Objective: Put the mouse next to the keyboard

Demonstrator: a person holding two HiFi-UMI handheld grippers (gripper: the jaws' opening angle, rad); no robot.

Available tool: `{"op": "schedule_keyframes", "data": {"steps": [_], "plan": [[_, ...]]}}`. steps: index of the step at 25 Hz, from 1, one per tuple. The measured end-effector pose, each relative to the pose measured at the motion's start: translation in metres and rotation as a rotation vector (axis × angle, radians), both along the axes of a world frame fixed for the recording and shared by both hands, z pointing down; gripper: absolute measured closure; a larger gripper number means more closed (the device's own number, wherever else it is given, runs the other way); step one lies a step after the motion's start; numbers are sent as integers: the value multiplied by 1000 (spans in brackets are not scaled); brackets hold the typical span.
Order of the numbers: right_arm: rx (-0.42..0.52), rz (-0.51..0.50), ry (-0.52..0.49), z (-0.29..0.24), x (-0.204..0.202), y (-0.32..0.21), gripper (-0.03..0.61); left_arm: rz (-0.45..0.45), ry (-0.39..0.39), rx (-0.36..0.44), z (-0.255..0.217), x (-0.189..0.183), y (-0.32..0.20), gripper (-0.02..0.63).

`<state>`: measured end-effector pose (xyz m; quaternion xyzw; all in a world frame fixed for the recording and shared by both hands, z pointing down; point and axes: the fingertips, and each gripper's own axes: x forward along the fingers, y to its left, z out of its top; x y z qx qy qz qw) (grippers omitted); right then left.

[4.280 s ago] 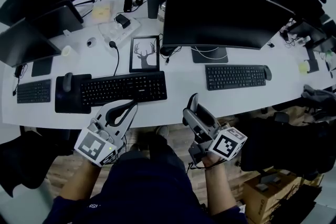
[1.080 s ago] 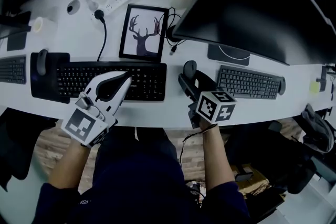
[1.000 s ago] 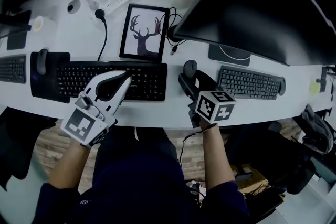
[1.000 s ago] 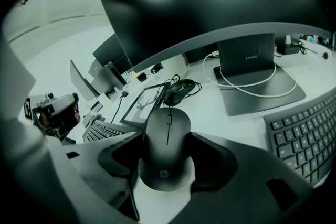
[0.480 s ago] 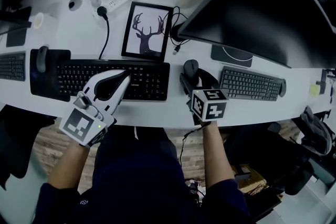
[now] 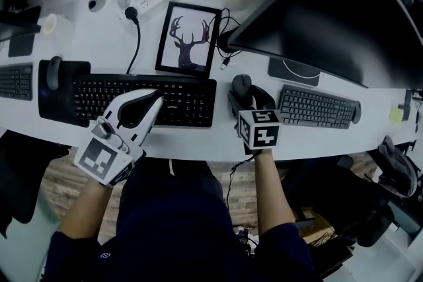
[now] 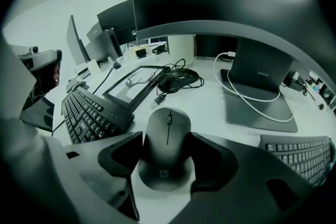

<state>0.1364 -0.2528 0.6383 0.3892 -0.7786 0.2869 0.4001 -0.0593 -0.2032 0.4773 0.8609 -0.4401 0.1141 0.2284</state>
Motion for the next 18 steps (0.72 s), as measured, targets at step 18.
{"op": "schedule_keyframes", "data": {"steps": [18], "plan": [[6,-25,52,9,-4,-7,285,-9,-1,2,0,-7,-4,577]]}}
